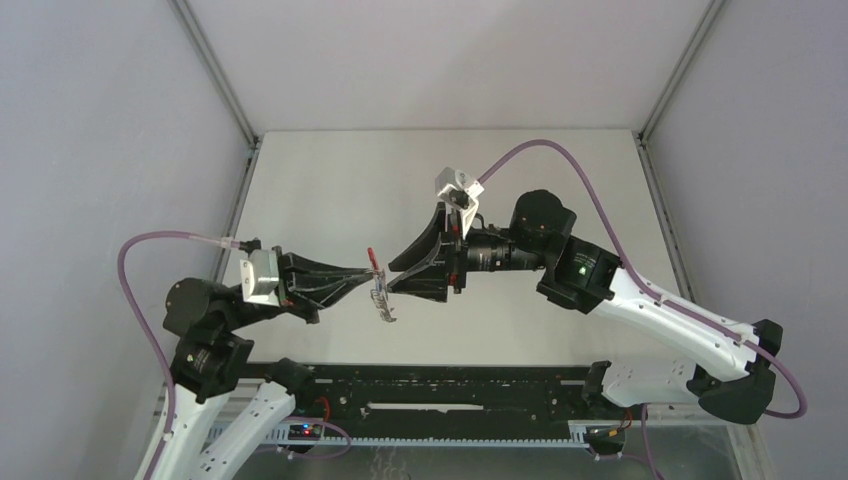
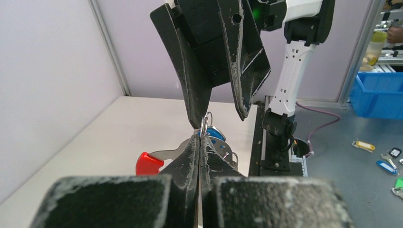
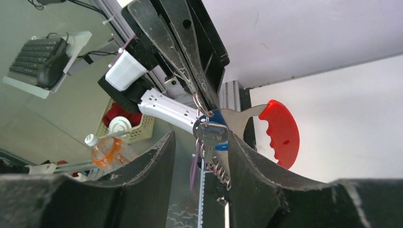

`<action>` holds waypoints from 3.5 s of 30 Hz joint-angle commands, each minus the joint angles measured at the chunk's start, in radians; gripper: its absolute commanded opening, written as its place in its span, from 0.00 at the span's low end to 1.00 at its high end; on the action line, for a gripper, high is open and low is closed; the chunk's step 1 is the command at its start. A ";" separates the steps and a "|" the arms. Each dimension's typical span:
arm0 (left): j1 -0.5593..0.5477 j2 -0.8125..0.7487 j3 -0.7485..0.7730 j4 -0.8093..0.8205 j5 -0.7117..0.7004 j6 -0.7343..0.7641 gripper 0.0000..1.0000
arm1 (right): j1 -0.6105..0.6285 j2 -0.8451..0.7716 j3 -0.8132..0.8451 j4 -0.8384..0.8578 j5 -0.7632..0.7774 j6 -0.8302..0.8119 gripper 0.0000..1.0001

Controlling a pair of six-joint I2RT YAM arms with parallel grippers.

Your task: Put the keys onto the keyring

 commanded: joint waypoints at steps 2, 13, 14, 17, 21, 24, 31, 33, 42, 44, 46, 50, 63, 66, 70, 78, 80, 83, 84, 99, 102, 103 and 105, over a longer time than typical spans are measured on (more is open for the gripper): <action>-0.004 -0.013 -0.013 0.077 -0.027 -0.033 0.00 | -0.004 0.005 -0.007 0.126 -0.020 0.072 0.52; -0.004 -0.018 -0.010 0.077 -0.021 -0.021 0.00 | -0.006 0.033 -0.006 0.177 -0.056 0.096 0.30; -0.004 -0.017 -0.010 0.078 -0.019 -0.020 0.00 | -0.008 0.034 -0.007 0.178 -0.059 0.100 0.27; -0.004 -0.016 -0.012 0.077 -0.011 -0.018 0.00 | -0.010 0.036 -0.006 0.186 -0.073 0.102 0.14; -0.004 -0.020 -0.012 0.071 -0.013 -0.006 0.00 | -0.013 0.031 -0.007 0.169 -0.079 0.101 0.00; -0.004 -0.021 -0.012 0.070 -0.014 0.002 0.00 | -0.014 0.028 -0.006 0.147 -0.079 0.097 0.00; -0.004 -0.024 -0.011 0.075 -0.017 0.004 0.00 | -0.018 0.017 -0.006 0.101 -0.076 0.081 0.00; -0.004 -0.026 -0.010 0.076 -0.017 0.005 0.00 | -0.019 0.015 -0.007 0.087 -0.073 0.077 0.00; -0.004 -0.025 -0.010 0.088 -0.017 0.003 0.00 | -0.024 0.017 -0.007 0.035 -0.081 0.069 0.00; -0.004 -0.025 -0.011 0.090 -0.017 0.003 0.00 | -0.025 0.018 -0.007 0.027 -0.082 0.068 0.00; -0.004 -0.026 -0.011 0.090 -0.017 0.003 0.00 | -0.030 0.020 -0.007 0.017 -0.084 0.067 0.00; -0.004 -0.026 -0.010 0.091 -0.017 0.003 0.00 | -0.045 0.019 -0.007 0.001 -0.095 0.070 0.00; -0.004 -0.026 -0.020 0.090 -0.008 0.008 0.00 | -0.068 0.008 0.038 0.059 -0.127 0.019 0.50; -0.004 -0.026 -0.017 0.090 -0.005 0.007 0.00 | -0.051 0.014 0.048 0.060 -0.099 -0.063 0.59; -0.004 -0.026 -0.017 0.090 -0.004 0.004 0.00 | -0.017 0.019 0.078 0.060 -0.042 -0.169 0.60; -0.004 -0.022 -0.015 0.087 -0.010 -0.003 0.00 | 0.032 0.053 0.150 0.033 -0.053 -0.304 0.55; -0.004 -0.023 -0.014 0.087 -0.011 -0.003 0.00 | 0.038 0.067 0.168 0.005 -0.075 -0.313 0.52; -0.004 -0.023 -0.011 0.088 -0.011 -0.005 0.00 | 0.046 0.083 0.186 -0.028 -0.081 -0.316 0.47; -0.004 -0.022 -0.010 0.087 -0.011 -0.006 0.00 | 0.048 0.086 0.188 -0.033 -0.078 -0.316 0.46; -0.004 -0.030 -0.012 0.086 -0.006 -0.008 0.00 | 0.043 0.092 0.183 -0.041 -0.071 -0.314 0.01; -0.004 -0.025 -0.015 0.061 0.020 0.016 0.00 | 0.040 0.087 0.181 -0.046 -0.077 -0.298 0.00; -0.004 -0.021 -0.014 0.043 0.038 0.026 0.00 | 0.038 0.090 0.188 -0.062 -0.082 -0.292 0.00; -0.004 -0.005 0.000 -0.027 0.064 0.073 0.09 | 0.037 0.102 0.219 -0.132 -0.068 -0.297 0.00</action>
